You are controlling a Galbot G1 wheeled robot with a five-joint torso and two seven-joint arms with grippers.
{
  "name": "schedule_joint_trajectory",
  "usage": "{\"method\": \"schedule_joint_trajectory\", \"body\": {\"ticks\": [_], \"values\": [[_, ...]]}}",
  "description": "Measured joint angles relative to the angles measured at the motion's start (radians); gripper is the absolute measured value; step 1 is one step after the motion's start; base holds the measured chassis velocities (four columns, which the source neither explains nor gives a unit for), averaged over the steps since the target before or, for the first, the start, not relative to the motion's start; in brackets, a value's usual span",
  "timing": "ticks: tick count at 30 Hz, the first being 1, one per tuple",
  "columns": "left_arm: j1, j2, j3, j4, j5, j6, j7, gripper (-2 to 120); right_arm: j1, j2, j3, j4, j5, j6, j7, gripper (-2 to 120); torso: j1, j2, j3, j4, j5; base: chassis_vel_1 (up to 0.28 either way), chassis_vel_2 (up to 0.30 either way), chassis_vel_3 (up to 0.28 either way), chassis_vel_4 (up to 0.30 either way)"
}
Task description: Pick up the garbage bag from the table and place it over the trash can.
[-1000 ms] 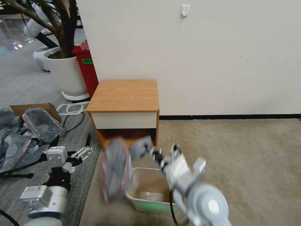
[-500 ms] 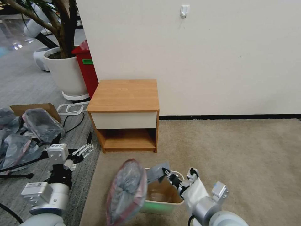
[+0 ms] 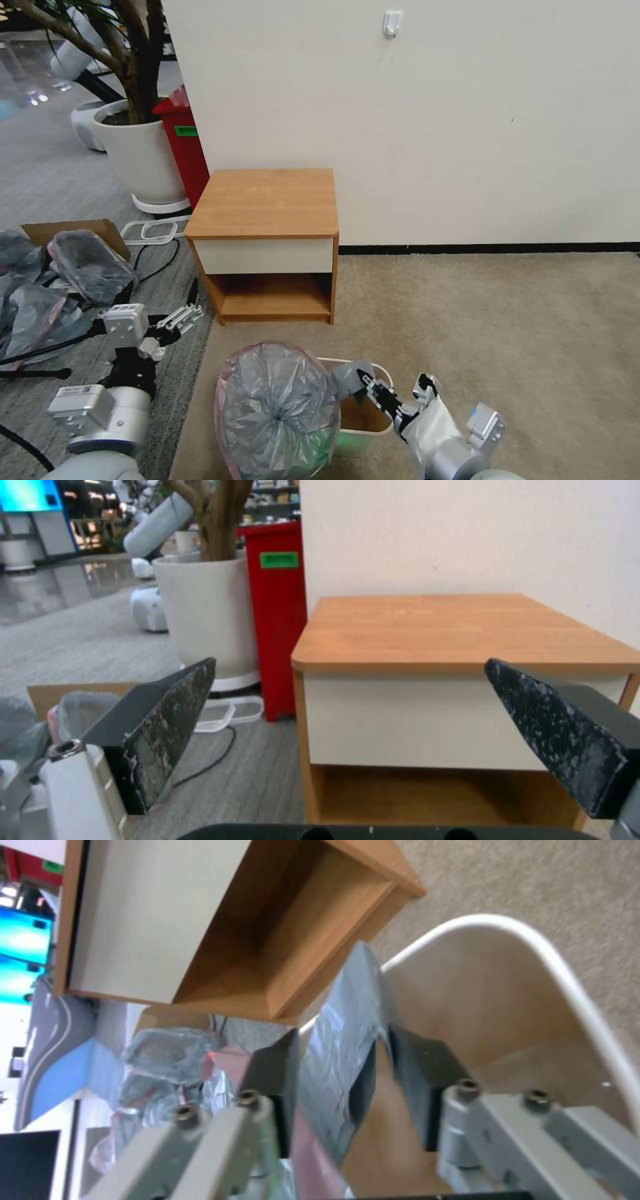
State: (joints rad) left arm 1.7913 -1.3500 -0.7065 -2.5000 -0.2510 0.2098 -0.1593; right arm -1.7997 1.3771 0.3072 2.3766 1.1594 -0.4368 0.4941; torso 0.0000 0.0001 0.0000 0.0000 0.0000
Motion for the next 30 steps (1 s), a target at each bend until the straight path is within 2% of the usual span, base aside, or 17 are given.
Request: {"method": "schedule_joint_trajectory", "body": {"ticks": [2, 4, 8, 9, 12, 14, 15, 19, 23, 26, 30], "values": [[-0.001, 0.000, 0.003, 0.000, 0.000, 0.000, -0.001, 100, -0.004, 0.000, 0.007, 0.000, -0.022, 0.003, 0.000, 50, 0.000, 0.000, 0.000, 0.0000, 0.0000, 0.000, 0.000, 0.000, 0.000], [-0.002, 0.000, 0.004, 0.000, 0.000, 0.000, -0.001, 100, -0.006, 0.000, 0.010, 0.001, -0.027, 0.005, -0.001, 52, 0.000, 0.000, 0.000, 0.0000, 0.0000, 0.000, 0.000, 0.000, 0.000], [-0.005, 0.000, 0.022, 0.000, 0.002, 0.000, -0.002, 100, -0.024, -0.003, 0.032, 0.017, -0.052, 0.015, -0.004, 72, 0.000, 0.000, 0.000, 0.0000, -0.0001, 0.000, 0.000, 0.000, 0.000], [-0.005, 0.000, 0.022, 0.000, 0.002, 0.000, -0.002, 100, -0.024, -0.003, 0.032, 0.017, -0.052, 0.015, -0.004, 72, 0.000, 0.000, 0.000, 0.0000, -0.0001, 0.000, 0.000, 0.000, 0.000], [-0.005, 0.000, 0.049, 0.000, 0.004, 0.017, -0.002, 100, -0.030, -0.001, 0.034, 0.025, -0.068, 0.022, -0.005, 86, 0.000, 0.000, 0.000, 0.0000, -0.0001, 0.000, 0.000, 0.000, 0.000], [-0.005, 0.001, 0.057, 0.000, 0.004, 0.023, -0.002, 100, -0.031, 0.000, 0.034, 0.028, -0.072, 0.024, -0.006, 89, 0.000, 0.000, 0.000, 0.0000, -0.0001, 0.000, 0.000, 0.000, 0.000], [-0.004, 0.004, 0.075, 0.000, 0.005, 0.042, -0.002, 100, -0.031, 0.004, 0.034, 0.032, -0.077, 0.027, -0.008, 95, 0.000, 0.000, 0.000, 0.0000, -0.0001, 0.000, 0.000, 0.000, 0.000], [0.014, 0.021, 0.124, 0.000, 0.021, 0.098, -0.016, 100, -0.025, 0.014, 0.037, 0.034, -0.089, 0.033, -0.009, 100, 0.000, 0.000, 0.000, 0.0000, 0.0000, 0.000, 0.000, 0.000, 0.000], [0.064, 0.028, 0.149, 0.000, 0.025, 0.167, -0.062, 100, -0.021, 0.018, 0.052, 0.035, -0.091, 0.034, -0.010, 100, 0.000, 0.000, 0.000, -0.0001, 0.0000, 0.000, 0.000, 0.000, 0.000], [0.112, 0.028, 0.152, 0.000, 0.022, 0.174, -0.067, 100, -0.018, 0.018, 0.057, 0.035, -0.091, 0.035, -0.011, 100, 0.000, 0.000, 0.000, 0.0000, 0.0000, 0.000, 0.000, 0.000, 0.000], [0.183, 0.029, 0.153, 0.000, 0.022, 0.147, -0.068, 100, -0.011, 0.019, 0.060, 0.034, -0.091, 0.035, -0.012, 100, 0.000, 0.000, 0.000, 0.0001, 0.0000, 0.000, 0.000, 0.000, 0.000]]}}
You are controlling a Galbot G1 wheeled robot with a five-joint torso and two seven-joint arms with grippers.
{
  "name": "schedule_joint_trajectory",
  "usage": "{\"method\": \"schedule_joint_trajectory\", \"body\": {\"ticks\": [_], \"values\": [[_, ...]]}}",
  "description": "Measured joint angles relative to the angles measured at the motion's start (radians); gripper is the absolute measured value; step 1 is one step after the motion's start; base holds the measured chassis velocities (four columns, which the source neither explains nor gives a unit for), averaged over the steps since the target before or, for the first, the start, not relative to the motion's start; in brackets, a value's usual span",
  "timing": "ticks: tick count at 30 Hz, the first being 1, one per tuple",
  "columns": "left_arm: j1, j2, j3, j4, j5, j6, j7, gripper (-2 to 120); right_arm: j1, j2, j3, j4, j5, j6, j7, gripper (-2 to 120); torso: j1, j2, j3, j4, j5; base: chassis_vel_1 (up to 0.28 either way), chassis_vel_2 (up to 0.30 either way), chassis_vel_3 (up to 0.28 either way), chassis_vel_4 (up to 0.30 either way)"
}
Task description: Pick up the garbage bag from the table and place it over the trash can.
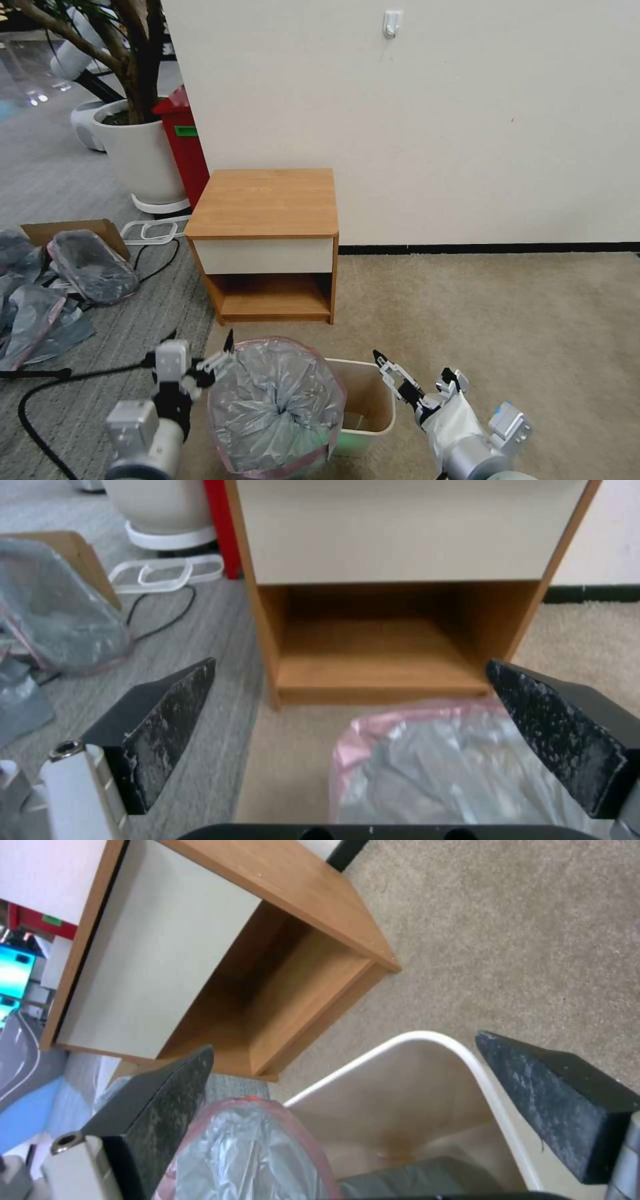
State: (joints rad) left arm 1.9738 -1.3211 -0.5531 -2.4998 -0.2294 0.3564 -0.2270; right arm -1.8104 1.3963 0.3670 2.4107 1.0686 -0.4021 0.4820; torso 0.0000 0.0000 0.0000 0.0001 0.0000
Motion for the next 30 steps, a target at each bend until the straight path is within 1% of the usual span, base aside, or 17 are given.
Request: {"method": "schedule_joint_trajectory", "body": {"ticks": [3, 5, 7, 9, 12, 13, 16, 17, 20, 25, 30], "values": [[0.037, 0.001, 0.009, 0.001, 0.001, -0.022, 0.000, 100, 0.008, 0.003, -0.004, -0.008, -0.002, 0.000, 0.000, 100, 0.000, 0.000, 0.000, 0.0000, 0.0001, 0.000, 0.000, 0.000, 0.000], [0.041, 0.000, 0.018, 0.008, 0.001, -0.024, 0.000, 100, 0.011, 0.005, -0.007, -0.011, -0.004, 0.000, -0.001, 100, 0.000, 0.000, 0.000, -0.0001, 0.0002, 0.000, 0.000, 0.000, 0.000], [0.040, 0.000, 0.037, 0.021, 0.004, -0.023, -0.004, 97, 0.013, 0.005, -0.012, -0.015, -0.007, 0.000, -0.002, 100, 0.000, 0.000, 0.000, 0.0000, 0.0000, 0.000, 0.000, 0.000, 0.000], [0.038, -0.001, 0.050, 0.027, 0.007, -0.021, -0.008, 95, 0.013, 0.006, -0.014, -0.016, -0.007, 0.000, -0.002, 100, 0.000, 0.000, 0.000, 0.0000, 0.0000, 0.000, 0.000, 0.000, 0.000], [0.027, 0.001, 0.108, 0.051, 0.030, 0.000, -0.041, 90, 0.013, 0.006, -0.015, -0.019, -0.009, 0.001, -0.003, 100, 0.000, 0.000, 0.000, -0.0001, 0.0000, 0.000, 0.000, 0.000, 0.000], [0.027, 0.001, 0.108, 0.051, 0.030, 0.000, -0.041, 90, 0.013, 0.006, -0.015, -0.019, -0.009, 0.001, -0.003, 100, 0.000, 0.000, 0.000, -0.0001, 0.0000, 0.000, 0.000, 0.000, 0.000], [0.009, 0.005, 0.157, 0.074, 0.047, 0.017, -0.089, 88, 0.014, 0.005, -0.013, -0.022, -0.009, 0.003, -0.004, 100, 0.000, 0.000, 0.000, -0.0001, 0.0000, 0.000, 0.000, 0.000, 0.000], [0.009, 0.005, 0.157, 0.074, 0.047, 0.017, -0.089, 88, 0.014, 0.005, -0.013, -0.022, -0.009, 0.003, -0.004, 100, 0.000, 0.000, 0.000, -0.0001, 0.0000, 0.000, 0.000, 0.000, 0.000], [-0.005, 0.005, 0.179, 0.088, 0.051, 0.048, -0.116, 88, 0.013, 0.007, -0.013, -0.027, -0.009, 0.006, -0.005, 100, 0.000, 0.000, 0.000, -0.0001, 0.0000, 0.000, 0.000, 0.000, 0.000], [-0.023, 0.007, 0.192, 0.114, 0.051, 0.070, -0.132, 86, 0.013, 0.009, -0.019, -0.035, -0.011, 0.011, -0.005, 100, 0.000, 0.000, 0.000, -0.0001, 0.0000, 0.000, 0.000, 0.000, 0.000], [-0.038, 0.010, 0.201, 0.133, 0.049, 0.085, -0.134, 84, 0.011, 0.010, -0.022, -0.038, -0.014, 0.019, -0.006, 100, 0.000, 0.000, 0.000, -0.0001, 0.0000, 0.000, 0.000, 0.000, 0.000]]}}
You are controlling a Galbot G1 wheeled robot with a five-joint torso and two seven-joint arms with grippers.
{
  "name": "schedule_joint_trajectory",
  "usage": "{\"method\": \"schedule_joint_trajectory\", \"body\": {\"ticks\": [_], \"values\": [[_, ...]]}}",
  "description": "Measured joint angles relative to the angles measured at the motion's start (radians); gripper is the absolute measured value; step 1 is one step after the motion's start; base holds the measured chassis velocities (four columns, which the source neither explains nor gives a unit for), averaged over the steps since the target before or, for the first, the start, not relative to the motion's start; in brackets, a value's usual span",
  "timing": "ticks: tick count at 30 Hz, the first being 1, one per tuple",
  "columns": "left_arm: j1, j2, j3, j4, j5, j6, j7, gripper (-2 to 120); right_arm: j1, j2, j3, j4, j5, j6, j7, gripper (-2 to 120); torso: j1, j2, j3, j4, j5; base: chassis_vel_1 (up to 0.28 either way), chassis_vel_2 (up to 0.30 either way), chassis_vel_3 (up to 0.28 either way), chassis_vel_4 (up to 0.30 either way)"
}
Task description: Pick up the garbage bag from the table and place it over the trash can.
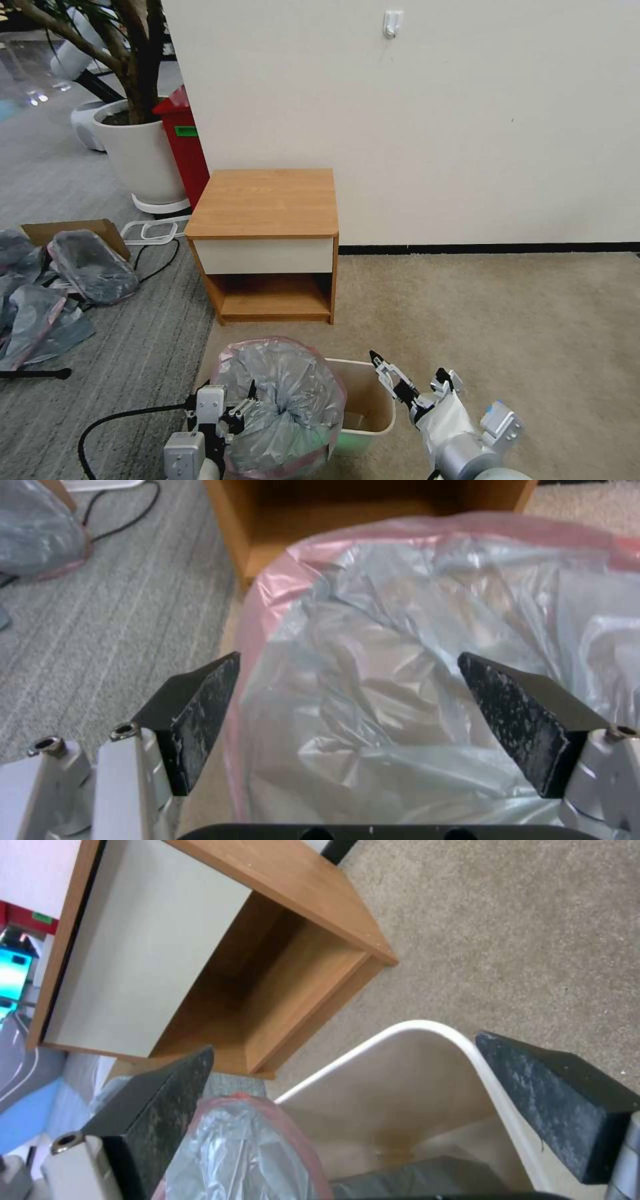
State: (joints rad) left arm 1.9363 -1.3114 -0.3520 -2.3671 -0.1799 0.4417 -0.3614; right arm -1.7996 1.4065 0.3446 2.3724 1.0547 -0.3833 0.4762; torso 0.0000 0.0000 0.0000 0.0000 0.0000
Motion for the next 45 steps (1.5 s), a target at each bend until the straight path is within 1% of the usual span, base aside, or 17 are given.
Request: {"method": "schedule_joint_trajectory", "body": {"ticks": [2, 4, 9, 22, 32, 40, 45], "values": [[-0.004, 0.000, 0.004, 0.004, -0.001, 0.003, -0.001, 83, -0.001, 0.000, 0.000, -0.001, 0.000, 0.002, 0.000, 100, 0.000, 0.000, 0.000, 0.0000, 0.0000, 0.000, 0.000, 0.000, 0.000], [-0.013, 0.001, 0.019, 0.010, -0.003, 0.011, -0.006, 77, -0.001, 0.002, -0.002, -0.003, -0.001, 0.009, 0.000, 100, 0.000, 0.000, 0.000, 0.0000, 0.0000, 0.000, 0.000, 0.000, 0.000], [-0.027, 0.001, 0.044, 0.025, -0.009, 0.027, -0.022, 72, -0.001, 0.004, -0.012, -0.007, -0.007, 0.016, -0.003, 100, 0.000, 0.000, 0.000, 0.0000, 0.0000, 0.000, 0.000, 0.000, 0.000], [-0.049, 0.002, 0.063, 0.040, -0.027, 0.038, -0.035, 71, 0.000, 0.012, -0.027, -0.020, -0.036, 0.027, -0.009, 100, 0.000, 0.000, 0.000, 0.0000, 0.0000, 0.000, 0.000, 0.000, 0.000], [-0.101, 0.001, 0.123, 0.052, -0.029, 0.059, -0.051, 71, 0.002, 0.024, -0.042, -0.040, -0.054, 0.052, -0.010, 100, 0.000, 0.000, 0.000, 0.0000, 0.0000, 0.000, 0.000, 0.000, 0.000], [-0.164, 0.003, 0.188, 0.086, -0.029, 0.078, -0.062, 72, -0.001, 0.030, -0.036, -0.040, -0.061, 0.056, -0.009, 100, 0.000, 0.000, 0.000, 0.0000, 0.0000, 0.000, 0.000, 0.000, 0.000], [-0.179, 0.003, 0.192, 0.094, -0.033, 0.085, -0.067, 72, -0.002, 0.033, -0.036, -0.041, -0.066, 0.057, -0.009, 100, 0.000, 0.000, 0.000, 0.0000, 0.0000, 0.000, 0.000, 0.000, 0.000]]}}
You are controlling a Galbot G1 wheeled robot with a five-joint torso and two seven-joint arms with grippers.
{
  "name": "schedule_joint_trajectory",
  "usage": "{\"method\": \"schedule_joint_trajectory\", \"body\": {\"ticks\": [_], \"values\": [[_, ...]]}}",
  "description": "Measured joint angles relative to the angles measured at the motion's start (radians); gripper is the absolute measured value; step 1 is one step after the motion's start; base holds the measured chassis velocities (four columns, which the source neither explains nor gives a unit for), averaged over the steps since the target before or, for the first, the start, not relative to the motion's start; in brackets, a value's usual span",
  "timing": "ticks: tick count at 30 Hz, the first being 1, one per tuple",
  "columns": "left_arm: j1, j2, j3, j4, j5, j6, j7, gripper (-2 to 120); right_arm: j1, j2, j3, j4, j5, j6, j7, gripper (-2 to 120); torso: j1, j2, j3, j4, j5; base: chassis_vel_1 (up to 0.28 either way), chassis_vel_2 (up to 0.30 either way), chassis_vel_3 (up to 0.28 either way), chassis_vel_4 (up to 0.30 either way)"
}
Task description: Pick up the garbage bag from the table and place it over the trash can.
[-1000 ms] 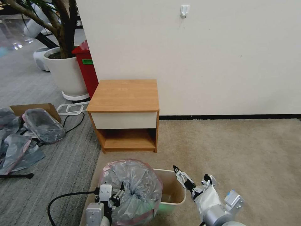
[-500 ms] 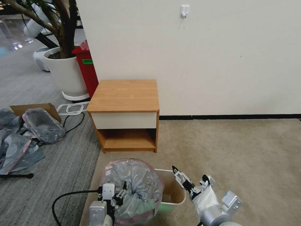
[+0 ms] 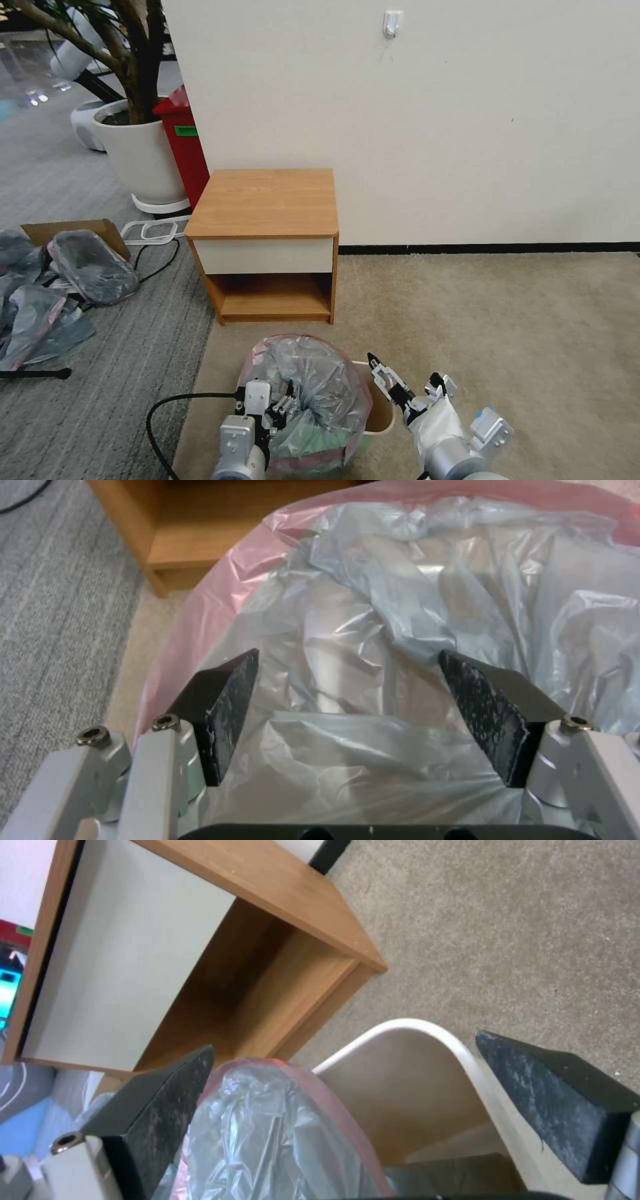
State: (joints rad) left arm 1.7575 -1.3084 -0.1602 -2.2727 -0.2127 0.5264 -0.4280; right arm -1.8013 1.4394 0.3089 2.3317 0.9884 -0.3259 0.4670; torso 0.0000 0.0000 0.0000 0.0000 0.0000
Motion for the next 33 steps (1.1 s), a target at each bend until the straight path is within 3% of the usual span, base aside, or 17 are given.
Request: {"method": "schedule_joint_trajectory", "body": {"ticks": [6, 10, 14, 33], "values": [[-0.032, -0.002, -0.012, -0.003, -0.072, 0.051, -0.041, 72, 0.000, 0.003, -0.003, -0.003, -0.011, 0.001, 0.000, 100, 0.000, 0.000, 0.000, 0.0000, 0.0000, 0.000, 0.000, 0.000, 0.000], [-0.072, 0.005, -0.022, -0.024, -0.185, 0.127, -0.113, 72, 0.000, 0.007, -0.011, -0.009, -0.021, 0.007, 0.001, 100, 0.000, 0.000, 0.000, 0.0000, -0.0001, 0.000, 0.000, 0.000, 0.000], [-0.091, 0.008, -0.032, -0.024, -0.236, 0.163, -0.145, 72, 0.002, 0.008, -0.016, -0.013, -0.025, 0.010, 0.002, 100, 0.000, 0.000, 0.000, 0.0000, 0.0000, 0.000, 0.000, 0.000, 0.000], [-0.164, 0.006, 0.006, 0.045, -0.305, 0.212, -0.179, 68, 0.006, 0.012, -0.025, -0.034, -0.033, 0.033, 0.003, 100, 0.000, 0.000, 0.000, 0.0000, 0.0000, 0.000, 0.000, 0.000, 0.000]]}}
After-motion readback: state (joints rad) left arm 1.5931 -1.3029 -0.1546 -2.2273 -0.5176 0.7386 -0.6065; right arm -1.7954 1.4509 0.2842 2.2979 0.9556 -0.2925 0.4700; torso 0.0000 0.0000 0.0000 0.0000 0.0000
